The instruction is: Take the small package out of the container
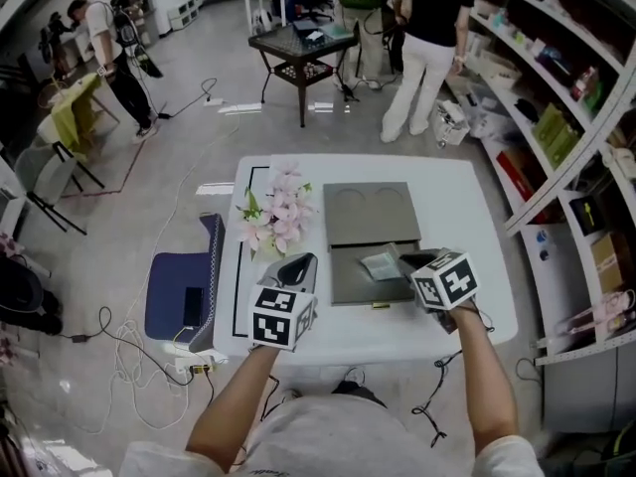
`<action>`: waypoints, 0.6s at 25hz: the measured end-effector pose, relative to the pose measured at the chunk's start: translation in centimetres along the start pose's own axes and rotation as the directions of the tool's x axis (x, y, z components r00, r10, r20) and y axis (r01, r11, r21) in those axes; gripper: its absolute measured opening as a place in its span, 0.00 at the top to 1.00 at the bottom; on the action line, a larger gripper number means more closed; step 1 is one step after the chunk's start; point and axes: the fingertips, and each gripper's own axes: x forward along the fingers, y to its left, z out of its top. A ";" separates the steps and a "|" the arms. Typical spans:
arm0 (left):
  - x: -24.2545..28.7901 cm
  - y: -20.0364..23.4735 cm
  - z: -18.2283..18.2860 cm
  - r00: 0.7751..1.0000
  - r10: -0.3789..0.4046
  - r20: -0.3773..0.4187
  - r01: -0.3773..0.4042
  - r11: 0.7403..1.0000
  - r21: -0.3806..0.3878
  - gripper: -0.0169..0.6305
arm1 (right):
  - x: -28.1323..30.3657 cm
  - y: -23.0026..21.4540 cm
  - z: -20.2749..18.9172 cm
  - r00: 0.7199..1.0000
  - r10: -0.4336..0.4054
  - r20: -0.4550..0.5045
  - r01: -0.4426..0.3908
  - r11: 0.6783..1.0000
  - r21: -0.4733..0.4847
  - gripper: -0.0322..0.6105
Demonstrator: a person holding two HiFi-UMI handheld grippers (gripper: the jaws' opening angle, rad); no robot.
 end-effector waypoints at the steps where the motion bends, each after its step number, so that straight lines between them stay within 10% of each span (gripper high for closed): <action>1: -0.3 0.0 0.1 1.000 -0.004 0.002 0.004 1.000 0.002 0.97 | -0.5 0.2 0.3 1.000 -0.011 0.019 0.011 1.000 0.007 0.94; 9: -2.7 0.7 1.2 0.999 -0.031 0.030 0.030 0.999 0.028 0.97 | -5.1 2.5 2.9 0.968 -0.087 0.234 0.059 0.991 0.124 0.94; 15: -4.7 1.2 1.9 0.997 -0.050 0.055 0.047 0.998 0.048 0.97 | -9.2 4.6 4.6 0.888 -0.203 0.413 0.128 0.971 0.202 0.94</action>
